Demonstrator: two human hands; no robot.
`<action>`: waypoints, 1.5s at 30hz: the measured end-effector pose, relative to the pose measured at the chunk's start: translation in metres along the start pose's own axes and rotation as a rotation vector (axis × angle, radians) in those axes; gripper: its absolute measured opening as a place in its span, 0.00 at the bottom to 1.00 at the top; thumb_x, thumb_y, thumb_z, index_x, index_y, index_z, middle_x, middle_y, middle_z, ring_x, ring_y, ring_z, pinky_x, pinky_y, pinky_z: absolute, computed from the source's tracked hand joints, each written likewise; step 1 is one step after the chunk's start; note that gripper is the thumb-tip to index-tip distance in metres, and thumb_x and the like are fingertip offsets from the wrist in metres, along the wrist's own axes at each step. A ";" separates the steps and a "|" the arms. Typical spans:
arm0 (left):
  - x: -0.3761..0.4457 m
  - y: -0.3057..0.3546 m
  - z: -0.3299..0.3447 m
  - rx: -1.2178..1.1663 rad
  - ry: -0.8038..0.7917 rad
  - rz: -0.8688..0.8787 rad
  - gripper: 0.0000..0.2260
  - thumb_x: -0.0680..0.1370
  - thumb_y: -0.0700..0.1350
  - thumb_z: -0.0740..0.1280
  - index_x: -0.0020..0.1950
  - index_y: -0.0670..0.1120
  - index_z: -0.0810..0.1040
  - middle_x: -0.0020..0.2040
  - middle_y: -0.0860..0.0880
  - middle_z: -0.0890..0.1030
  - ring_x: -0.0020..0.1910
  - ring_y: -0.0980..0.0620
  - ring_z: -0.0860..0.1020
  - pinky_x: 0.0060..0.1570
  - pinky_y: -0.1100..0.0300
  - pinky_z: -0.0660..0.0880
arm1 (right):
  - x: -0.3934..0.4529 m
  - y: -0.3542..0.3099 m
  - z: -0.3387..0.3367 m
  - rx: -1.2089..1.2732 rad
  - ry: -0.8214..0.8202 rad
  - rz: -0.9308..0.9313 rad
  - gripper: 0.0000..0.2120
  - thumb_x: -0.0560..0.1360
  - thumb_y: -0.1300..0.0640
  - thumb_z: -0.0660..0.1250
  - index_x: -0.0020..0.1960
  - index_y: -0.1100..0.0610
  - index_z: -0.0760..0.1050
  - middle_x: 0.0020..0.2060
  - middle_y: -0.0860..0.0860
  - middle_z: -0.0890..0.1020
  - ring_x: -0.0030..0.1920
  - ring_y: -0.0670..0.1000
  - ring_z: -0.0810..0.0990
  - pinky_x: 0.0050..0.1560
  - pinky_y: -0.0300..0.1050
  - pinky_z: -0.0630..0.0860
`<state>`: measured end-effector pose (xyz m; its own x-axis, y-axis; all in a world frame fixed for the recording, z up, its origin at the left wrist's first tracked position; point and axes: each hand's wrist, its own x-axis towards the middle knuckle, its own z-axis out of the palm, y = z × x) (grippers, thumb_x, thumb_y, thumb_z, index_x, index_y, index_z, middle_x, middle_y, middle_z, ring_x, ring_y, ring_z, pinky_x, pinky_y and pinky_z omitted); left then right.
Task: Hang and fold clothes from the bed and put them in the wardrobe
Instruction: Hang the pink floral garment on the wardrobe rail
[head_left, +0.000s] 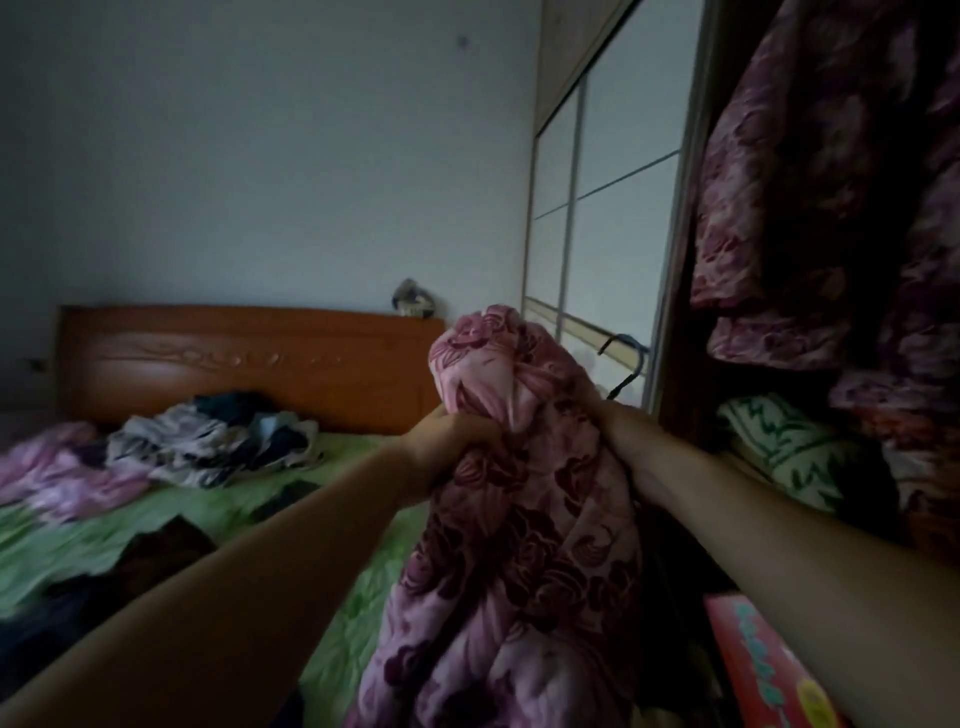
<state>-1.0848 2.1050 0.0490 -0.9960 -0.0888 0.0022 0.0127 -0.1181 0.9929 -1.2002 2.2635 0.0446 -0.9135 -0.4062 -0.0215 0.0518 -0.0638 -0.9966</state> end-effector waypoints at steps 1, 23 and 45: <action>-0.007 -0.003 -0.009 0.001 0.024 0.004 0.10 0.69 0.29 0.63 0.47 0.34 0.80 0.39 0.38 0.83 0.34 0.45 0.83 0.36 0.56 0.81 | -0.003 0.006 0.010 -0.023 0.032 -0.029 0.36 0.62 0.38 0.77 0.59 0.63 0.76 0.48 0.58 0.85 0.48 0.57 0.85 0.56 0.56 0.79; -0.201 0.014 -0.283 -0.026 0.318 0.120 0.10 0.73 0.29 0.64 0.51 0.37 0.79 0.45 0.39 0.82 0.40 0.43 0.82 0.46 0.47 0.81 | -0.114 0.055 0.275 -0.306 -0.164 0.218 0.21 0.71 0.39 0.70 0.49 0.57 0.82 0.43 0.56 0.84 0.42 0.57 0.82 0.43 0.46 0.79; -0.224 -0.025 -0.431 0.481 -0.045 -0.124 0.25 0.74 0.55 0.68 0.70 0.52 0.69 0.61 0.53 0.76 0.54 0.55 0.78 0.56 0.56 0.76 | -0.063 0.127 0.450 -0.779 0.084 -0.209 0.17 0.69 0.48 0.73 0.34 0.61 0.77 0.34 0.59 0.79 0.37 0.56 0.78 0.35 0.45 0.66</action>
<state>-0.8245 1.7018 -0.0278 -0.9904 -0.0585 -0.1250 -0.1375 0.3455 0.9283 -0.9541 1.8706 -0.0452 -0.9021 -0.3844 0.1963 -0.3910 0.5352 -0.7488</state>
